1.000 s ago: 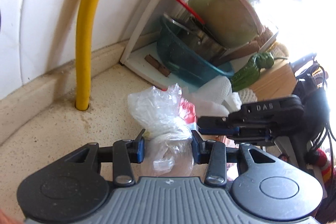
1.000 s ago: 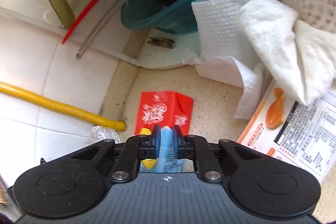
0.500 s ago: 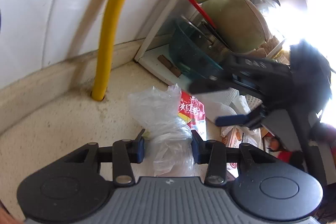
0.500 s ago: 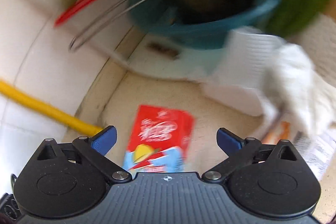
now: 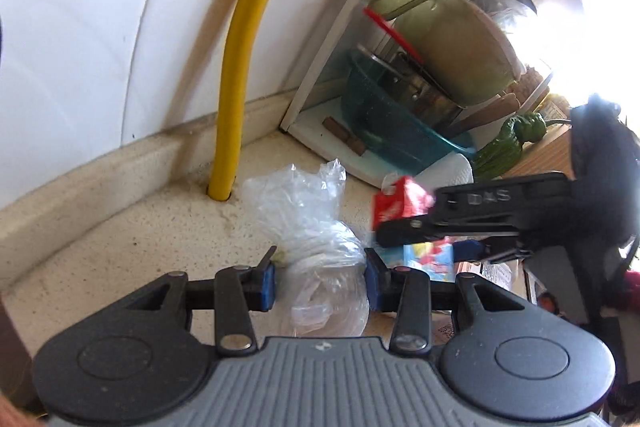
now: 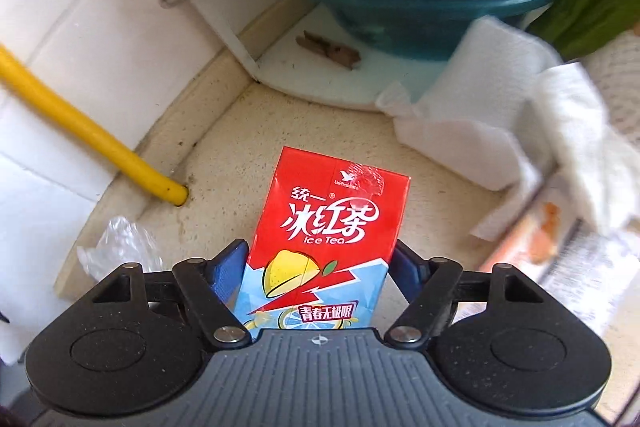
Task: Collect trash
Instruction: 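Close right tool on the red ice tea carton while left tool holds the bag, then carry the bag and carton with both tools down to the black bin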
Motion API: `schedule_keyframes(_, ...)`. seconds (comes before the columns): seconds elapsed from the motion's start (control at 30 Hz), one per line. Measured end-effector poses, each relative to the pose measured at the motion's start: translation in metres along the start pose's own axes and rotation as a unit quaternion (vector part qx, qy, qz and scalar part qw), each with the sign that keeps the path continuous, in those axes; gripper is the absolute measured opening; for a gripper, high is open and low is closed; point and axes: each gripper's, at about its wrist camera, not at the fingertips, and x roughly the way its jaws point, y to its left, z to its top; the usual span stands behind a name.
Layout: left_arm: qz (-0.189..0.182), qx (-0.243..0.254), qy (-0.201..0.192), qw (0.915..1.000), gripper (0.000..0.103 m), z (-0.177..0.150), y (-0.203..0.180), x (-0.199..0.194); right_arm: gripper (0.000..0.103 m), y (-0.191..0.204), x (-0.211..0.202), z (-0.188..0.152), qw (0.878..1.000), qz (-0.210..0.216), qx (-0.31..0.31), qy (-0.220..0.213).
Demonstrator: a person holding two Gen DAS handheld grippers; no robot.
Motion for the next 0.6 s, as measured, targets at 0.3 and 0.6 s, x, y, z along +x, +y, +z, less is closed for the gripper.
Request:
schedule_keyframes(0.3, 0.053, 0.028, -0.010, 0.9982, 0.035, -0.017, -0.030, -0.031, 0.079, 0.010, -0.027, -0.028, 0.998, 0.043, -0.046, -0.019)
schedule_keyframes(0.6, 0.121, 0.034, -0.035, 0.9915, 0.036, -0.046, -0.048, -0.086, 0.079, 0.048, -0.061, -0.074, 0.987, 0.090, -0.130, -0.028)
